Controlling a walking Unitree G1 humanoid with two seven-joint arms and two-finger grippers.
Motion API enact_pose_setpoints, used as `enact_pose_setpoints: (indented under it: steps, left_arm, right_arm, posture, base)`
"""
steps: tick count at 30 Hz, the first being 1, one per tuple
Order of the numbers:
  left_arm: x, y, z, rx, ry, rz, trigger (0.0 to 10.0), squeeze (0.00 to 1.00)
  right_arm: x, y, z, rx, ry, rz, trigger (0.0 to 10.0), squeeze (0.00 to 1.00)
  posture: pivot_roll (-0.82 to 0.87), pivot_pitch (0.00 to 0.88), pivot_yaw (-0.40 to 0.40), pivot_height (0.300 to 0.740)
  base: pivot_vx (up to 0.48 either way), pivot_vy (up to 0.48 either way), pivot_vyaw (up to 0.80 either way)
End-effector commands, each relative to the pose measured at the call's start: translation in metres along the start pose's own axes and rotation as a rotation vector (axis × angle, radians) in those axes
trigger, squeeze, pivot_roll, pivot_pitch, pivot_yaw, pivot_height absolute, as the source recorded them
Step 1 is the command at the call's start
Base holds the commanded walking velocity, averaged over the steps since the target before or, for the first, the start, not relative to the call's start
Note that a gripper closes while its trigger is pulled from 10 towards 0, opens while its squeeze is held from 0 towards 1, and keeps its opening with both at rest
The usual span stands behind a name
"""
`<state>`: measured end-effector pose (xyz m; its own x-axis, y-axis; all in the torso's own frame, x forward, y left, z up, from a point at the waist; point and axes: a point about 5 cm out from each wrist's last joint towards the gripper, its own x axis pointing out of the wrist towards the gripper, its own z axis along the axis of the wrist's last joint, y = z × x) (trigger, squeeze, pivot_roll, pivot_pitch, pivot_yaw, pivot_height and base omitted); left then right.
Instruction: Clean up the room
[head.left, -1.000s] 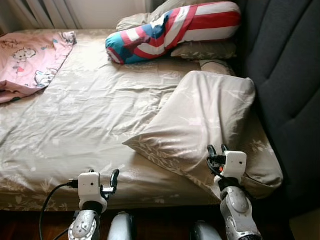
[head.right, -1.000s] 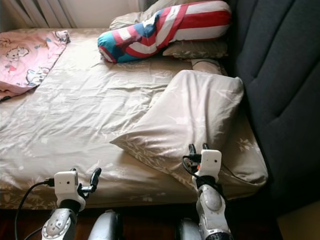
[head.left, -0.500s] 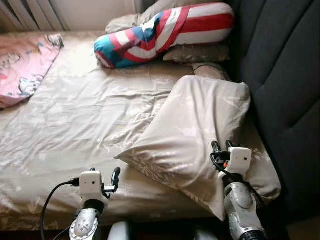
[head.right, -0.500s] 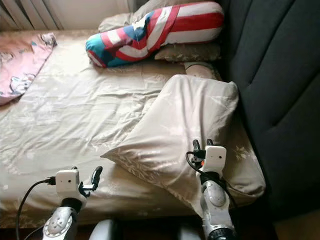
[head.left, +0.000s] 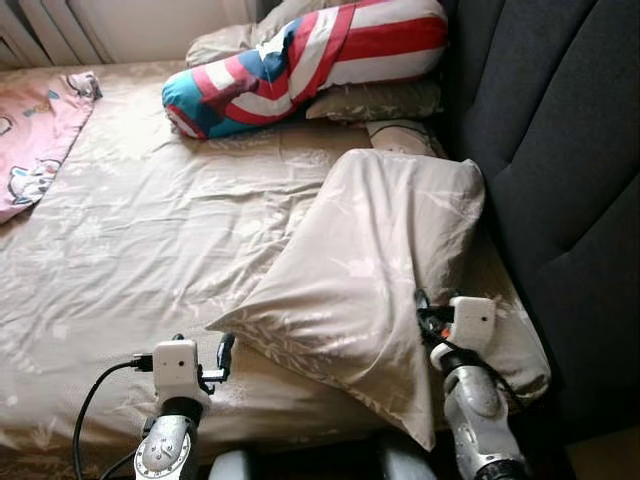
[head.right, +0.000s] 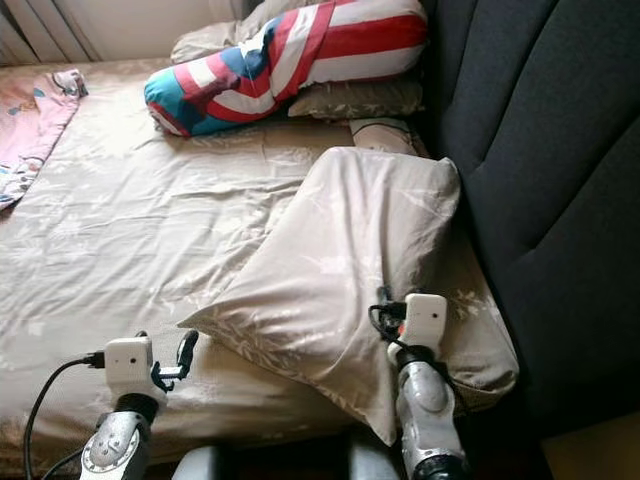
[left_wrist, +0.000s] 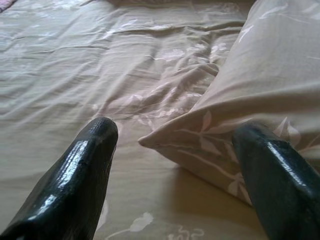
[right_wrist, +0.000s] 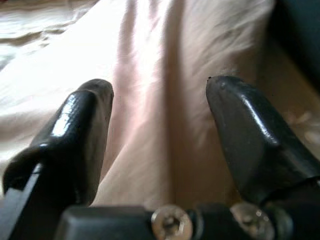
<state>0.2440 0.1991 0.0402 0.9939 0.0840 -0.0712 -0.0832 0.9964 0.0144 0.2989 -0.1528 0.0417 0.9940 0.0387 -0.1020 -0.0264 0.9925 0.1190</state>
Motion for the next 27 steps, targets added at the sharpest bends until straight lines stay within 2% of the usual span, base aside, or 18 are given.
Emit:
enact_pose_setpoints:
  steps: [1,4,8,11,13,15,17,26,27]
  left_arm:
    - [-0.003,0.003,-0.005,0.01,0.026,0.01,10.0,0.0]
    - [-0.003,0.003,-0.005,0.012,0.026,0.008,10.0,0.0]
    - [-0.004,0.003,-0.006,0.013,0.029,0.005,10.0,0.0]
    - [-0.004,0.002,-0.006,0.012,0.03,0.004,10.0,0.0]
    - [-0.004,0.002,-0.006,0.012,0.03,0.002,10.0,0.0]
    - [-0.005,0.001,-0.006,0.012,0.03,-0.002,10.0,0.0]
    - [-0.005,0.001,-0.006,0.012,0.03,-0.005,10.0,0.0]
    - [-0.007,0.004,-0.005,0.019,0.03,-0.003,10.0,0.0]
    - [-0.007,0.004,-0.005,0.019,0.03,-0.003,10.0,0.0]
  right_arm:
    - [-0.005,-0.004,-0.012,0.027,0.062,-0.003,10.0,1.0]
    - [-0.007,-0.008,-0.015,0.055,0.09,-0.02,10.0,1.0]
    - [-0.01,-0.013,-0.025,0.049,0.175,-0.021,10.0,1.0]
    - [-0.011,-0.015,-0.027,0.052,0.197,-0.018,10.0,1.0]
    - [-0.013,-0.016,-0.03,0.081,0.222,-0.01,10.0,1.0]
    - [-0.016,-0.015,-0.036,0.133,0.272,0.028,10.0,1.0]
    - [-0.019,-0.016,-0.042,0.102,0.305,0.038,10.0,1.0]
    - [-0.028,-0.017,-0.062,0.155,0.475,0.042,10.0,1.0]
    - [-0.028,-0.016,-0.063,0.16,0.477,0.049,10.0,0.71]
  posture:
    - [-0.09,0.16,0.013,0.638]
    - [-0.09,0.161,0.014,0.638]
    - [-0.09,0.159,0.015,0.638]
    - [-0.09,0.159,0.017,0.638]
    - [-0.09,0.154,0.017,0.638]
    - [-0.1,0.15,0.018,0.638]
    - [-0.09,0.151,0.018,0.638]
    - [-0.08,0.157,0.022,0.638]
    - [-0.08,0.16,0.023,0.638]
  base:
    - [0.0,0.0,0.0]
    - [0.0,0.0,0.0]
    - [0.0,0.0,0.0]
    - [0.0,0.0,0.0]
    - [0.0,0.0,0.0]
    - [0.0,0.0,0.0]
    - [0.0,0.0,0.0]
    - [0.0,0.0,0.0]
    - [0.0,0.0,0.0]
